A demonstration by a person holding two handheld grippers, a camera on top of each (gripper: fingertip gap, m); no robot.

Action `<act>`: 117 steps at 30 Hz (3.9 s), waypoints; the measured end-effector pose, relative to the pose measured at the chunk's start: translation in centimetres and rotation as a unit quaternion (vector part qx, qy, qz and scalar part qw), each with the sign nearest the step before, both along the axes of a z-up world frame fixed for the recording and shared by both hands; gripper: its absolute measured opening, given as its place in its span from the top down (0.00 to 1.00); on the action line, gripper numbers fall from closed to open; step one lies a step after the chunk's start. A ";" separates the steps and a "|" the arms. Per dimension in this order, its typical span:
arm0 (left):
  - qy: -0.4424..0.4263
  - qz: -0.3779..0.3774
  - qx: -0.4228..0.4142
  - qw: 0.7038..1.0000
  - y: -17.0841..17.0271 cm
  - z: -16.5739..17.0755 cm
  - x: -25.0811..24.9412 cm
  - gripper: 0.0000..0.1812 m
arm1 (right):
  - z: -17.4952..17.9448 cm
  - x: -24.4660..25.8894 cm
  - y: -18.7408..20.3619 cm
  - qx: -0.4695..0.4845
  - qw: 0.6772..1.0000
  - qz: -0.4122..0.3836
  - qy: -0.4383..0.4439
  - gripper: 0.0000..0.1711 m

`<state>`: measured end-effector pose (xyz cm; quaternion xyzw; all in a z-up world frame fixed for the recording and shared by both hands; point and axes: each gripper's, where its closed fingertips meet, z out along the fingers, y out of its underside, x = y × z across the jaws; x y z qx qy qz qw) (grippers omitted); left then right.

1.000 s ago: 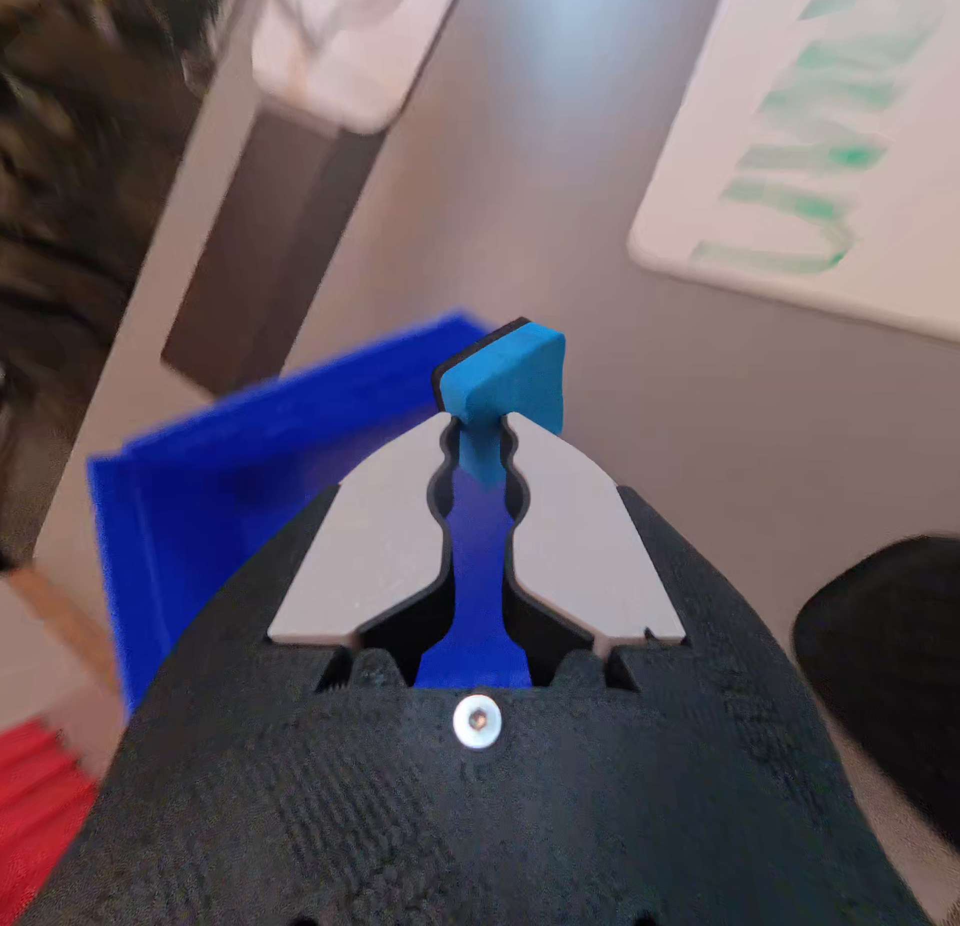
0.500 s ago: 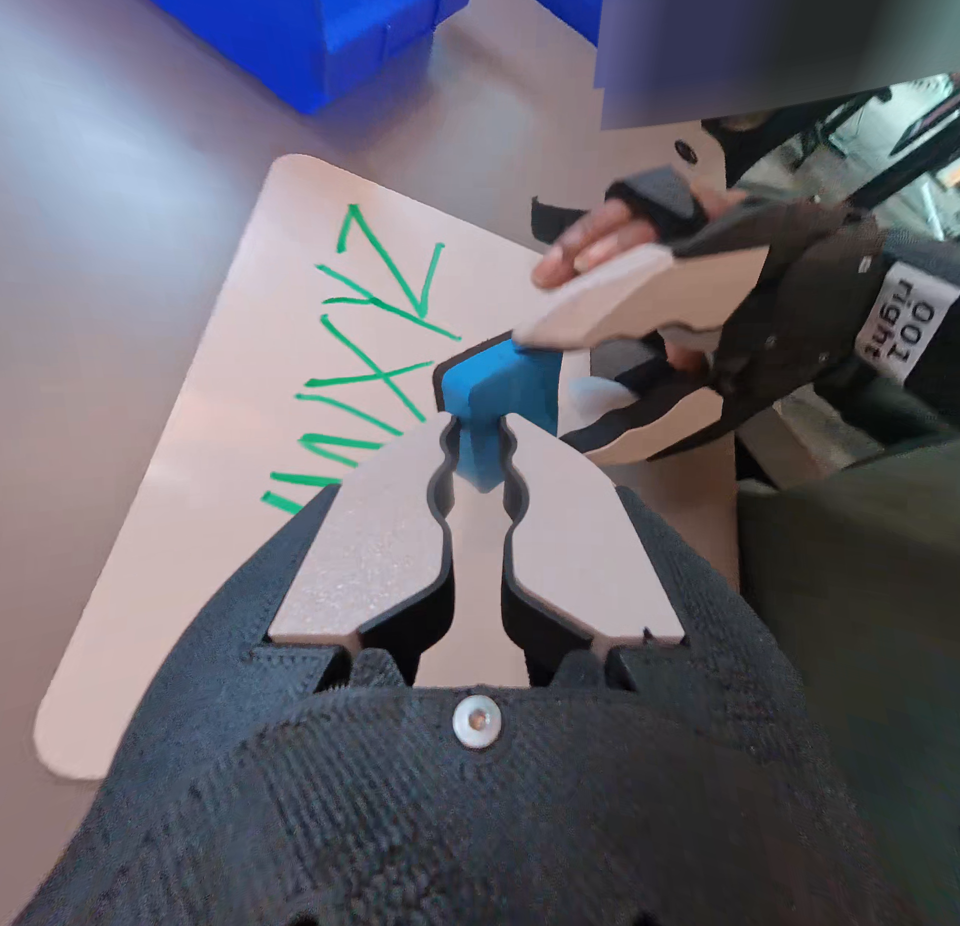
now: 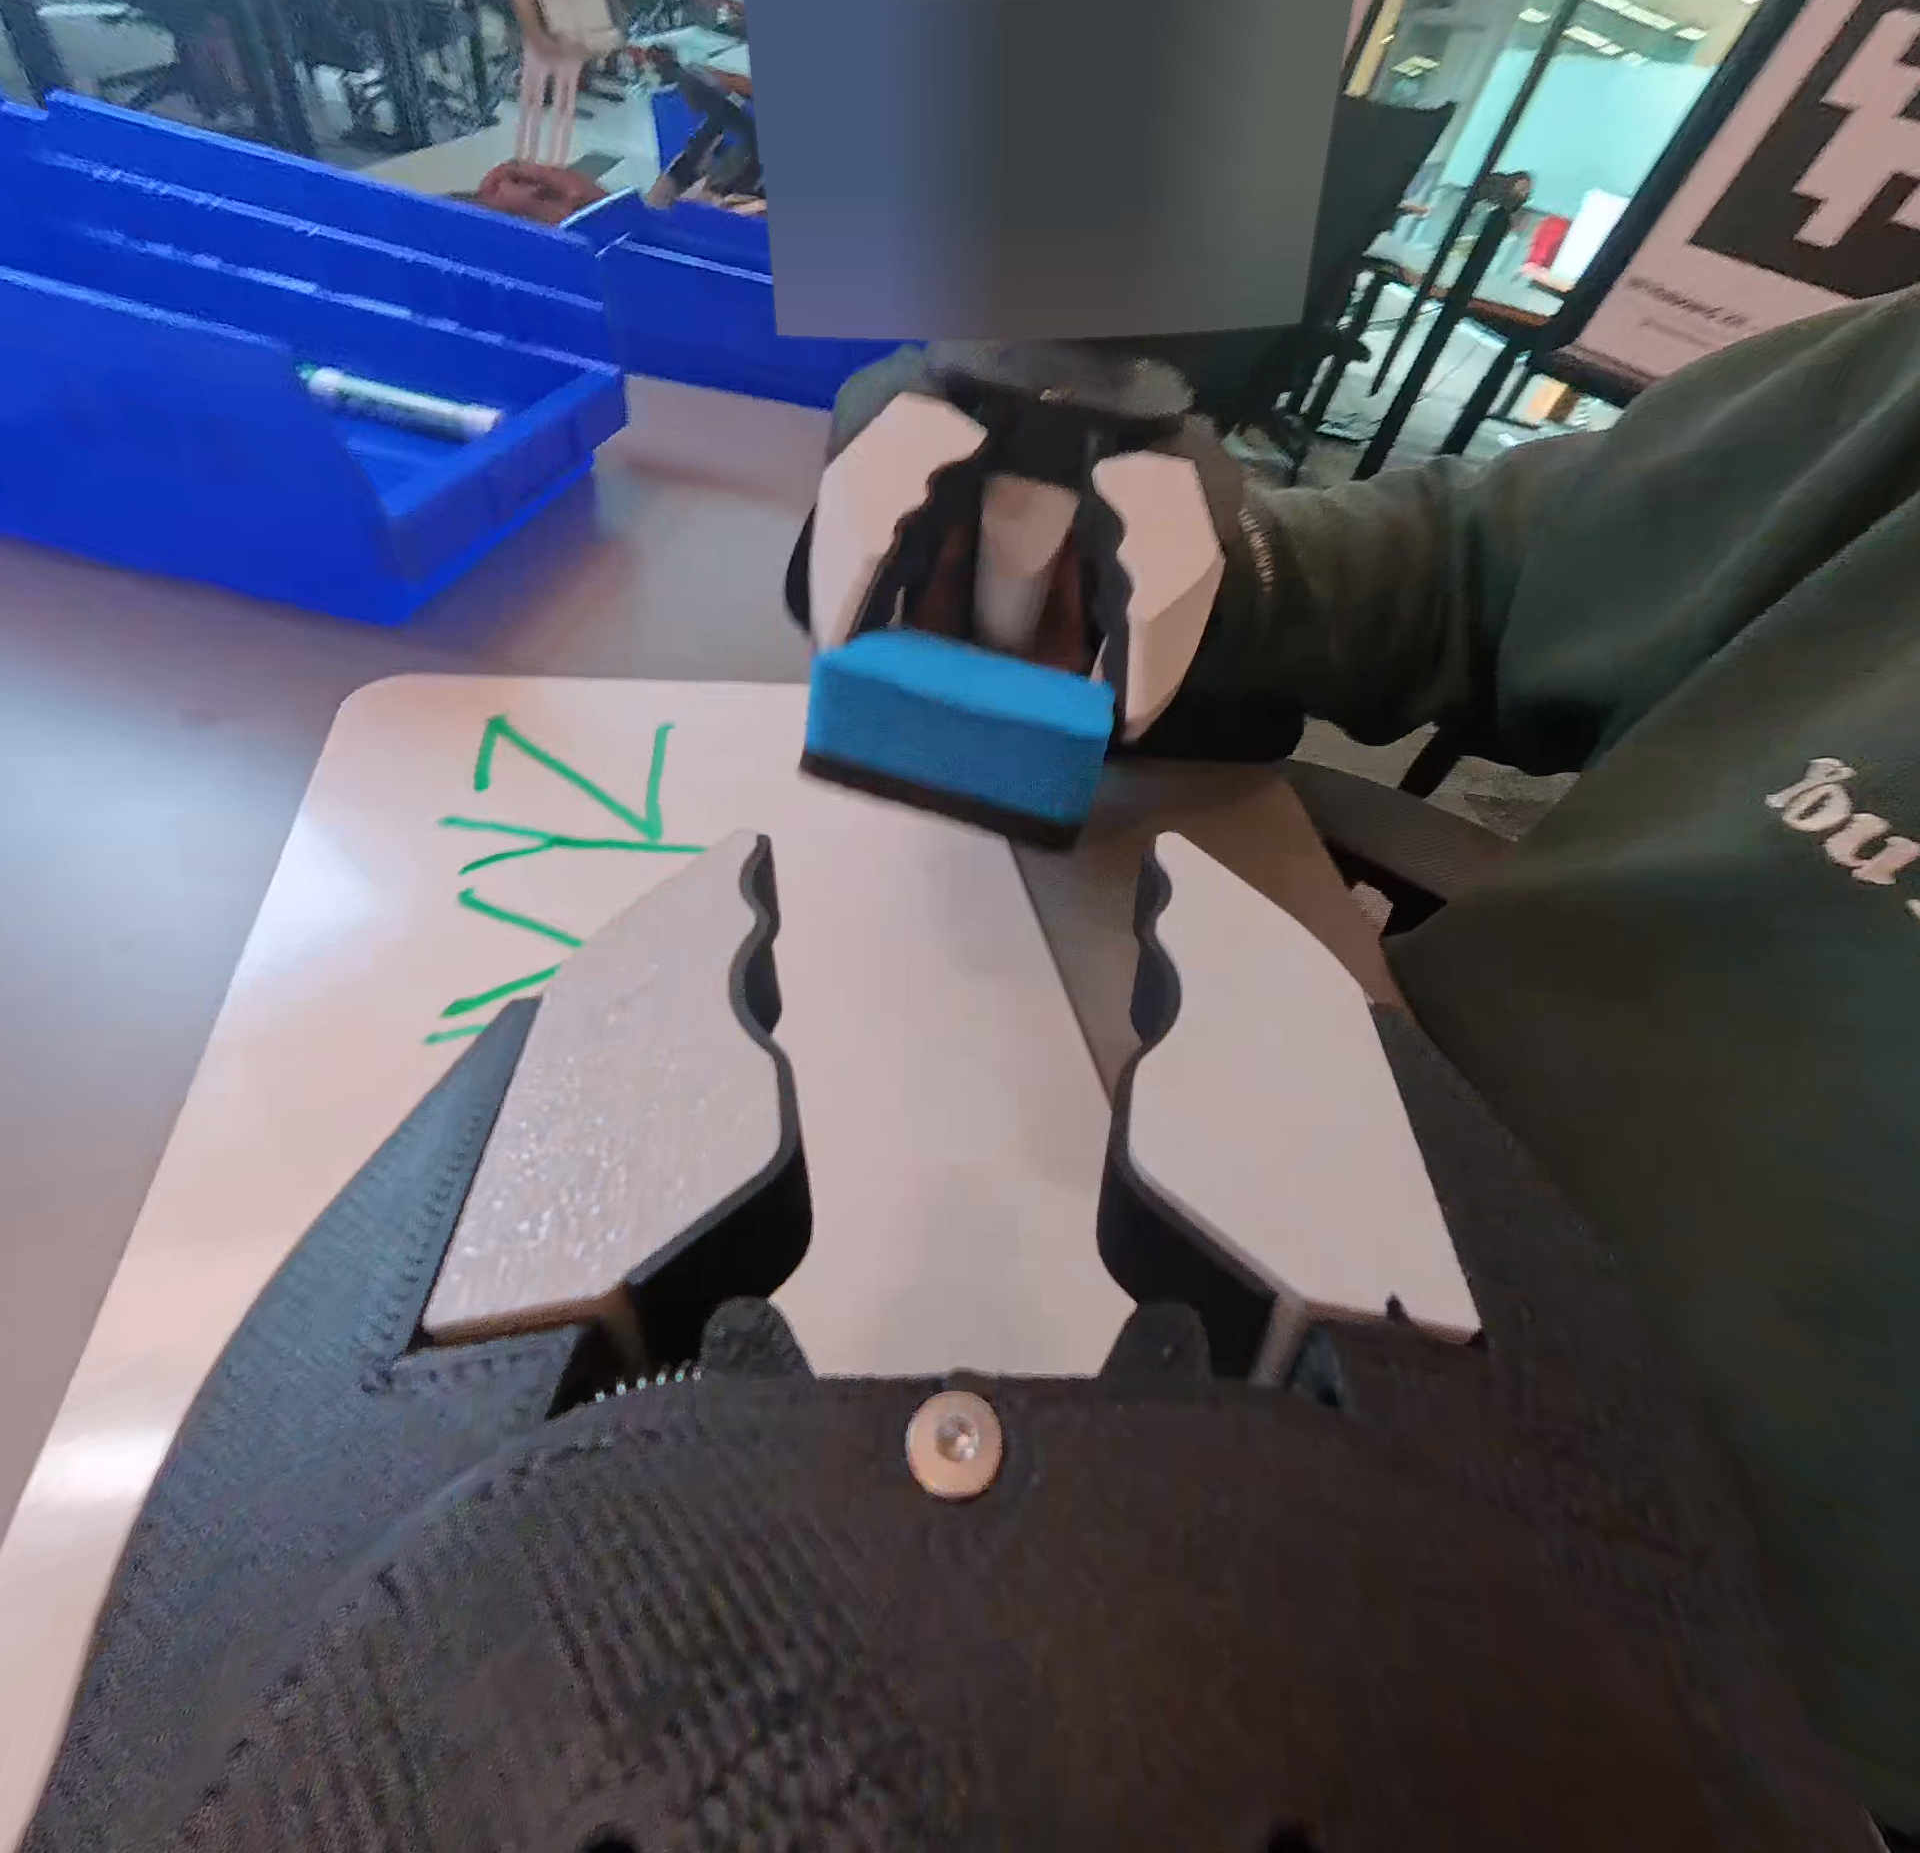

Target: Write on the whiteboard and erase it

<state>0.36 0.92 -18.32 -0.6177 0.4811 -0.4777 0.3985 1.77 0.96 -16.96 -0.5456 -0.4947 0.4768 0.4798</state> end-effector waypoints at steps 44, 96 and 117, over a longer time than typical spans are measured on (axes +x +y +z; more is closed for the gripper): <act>0.321 -0.021 0.113 0.940 -5.4 -10.6 -5.1 1.00 | -10.9 12.4 8.2 -0.083 0.854 -0.139 -0.495 0.70; 0.340 -0.061 0.135 0.929 -6.8 -10.8 -5.1 1.00 | -11.2 6.6 8.9 -0.048 0.828 -0.083 -0.552 0.71; 0.336 -0.063 0.148 0.928 -6.6 -10.8 -5.0 1.00 | -11.2 5.6 10.4 -0.070 0.825 -0.098 -0.552 0.71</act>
